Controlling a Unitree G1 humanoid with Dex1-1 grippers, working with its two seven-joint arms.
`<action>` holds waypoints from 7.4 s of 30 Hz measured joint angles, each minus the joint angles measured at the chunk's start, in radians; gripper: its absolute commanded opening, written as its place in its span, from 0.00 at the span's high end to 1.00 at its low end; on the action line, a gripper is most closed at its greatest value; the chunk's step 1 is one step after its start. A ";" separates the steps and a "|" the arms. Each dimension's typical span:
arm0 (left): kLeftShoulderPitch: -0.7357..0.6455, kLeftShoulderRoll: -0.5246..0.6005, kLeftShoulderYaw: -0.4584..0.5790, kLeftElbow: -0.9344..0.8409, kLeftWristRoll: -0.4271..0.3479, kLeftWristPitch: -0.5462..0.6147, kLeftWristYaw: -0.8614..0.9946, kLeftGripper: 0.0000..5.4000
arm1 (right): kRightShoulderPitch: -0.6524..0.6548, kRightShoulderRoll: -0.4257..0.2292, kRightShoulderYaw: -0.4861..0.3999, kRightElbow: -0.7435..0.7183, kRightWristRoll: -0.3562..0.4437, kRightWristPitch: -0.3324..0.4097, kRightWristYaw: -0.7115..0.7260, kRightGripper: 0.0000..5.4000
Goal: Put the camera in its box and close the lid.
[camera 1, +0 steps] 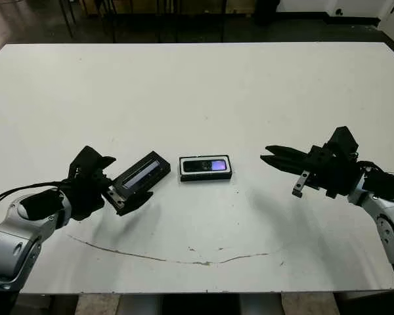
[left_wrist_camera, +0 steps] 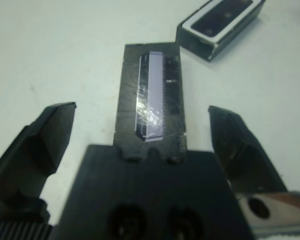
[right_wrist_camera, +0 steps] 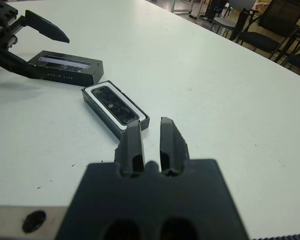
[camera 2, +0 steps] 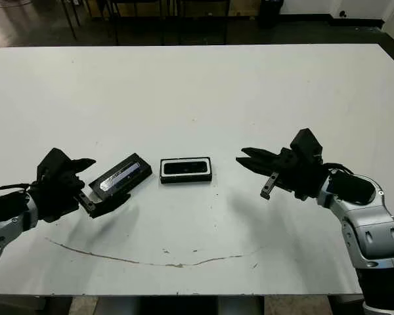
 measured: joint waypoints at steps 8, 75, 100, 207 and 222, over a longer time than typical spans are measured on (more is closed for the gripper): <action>0.000 0.000 -0.029 0.001 0.042 0.042 0.022 0.00 | 0.004 -0.016 0.000 -0.020 0.000 0.010 0.000 1.00; -0.513 -0.024 -0.153 0.617 0.102 -0.464 -0.499 0.78 | 0.008 -0.016 0.002 0.038 -0.004 -0.033 0.016 1.00; -0.707 -0.169 -0.191 0.978 0.103 -0.500 -0.722 0.78 | 0.022 -0.019 0.016 0.012 -0.039 -0.019 0.000 1.00; -0.940 -0.345 -0.436 1.271 0.450 -0.773 -0.805 0.19 | 0.056 -0.056 -0.010 -0.030 -0.028 0.015 -0.001 1.00; -0.742 -0.045 -0.263 0.989 0.359 -0.737 -0.754 0.00 | 0.031 -0.026 0.009 0.009 -0.017 -0.001 0.001 1.00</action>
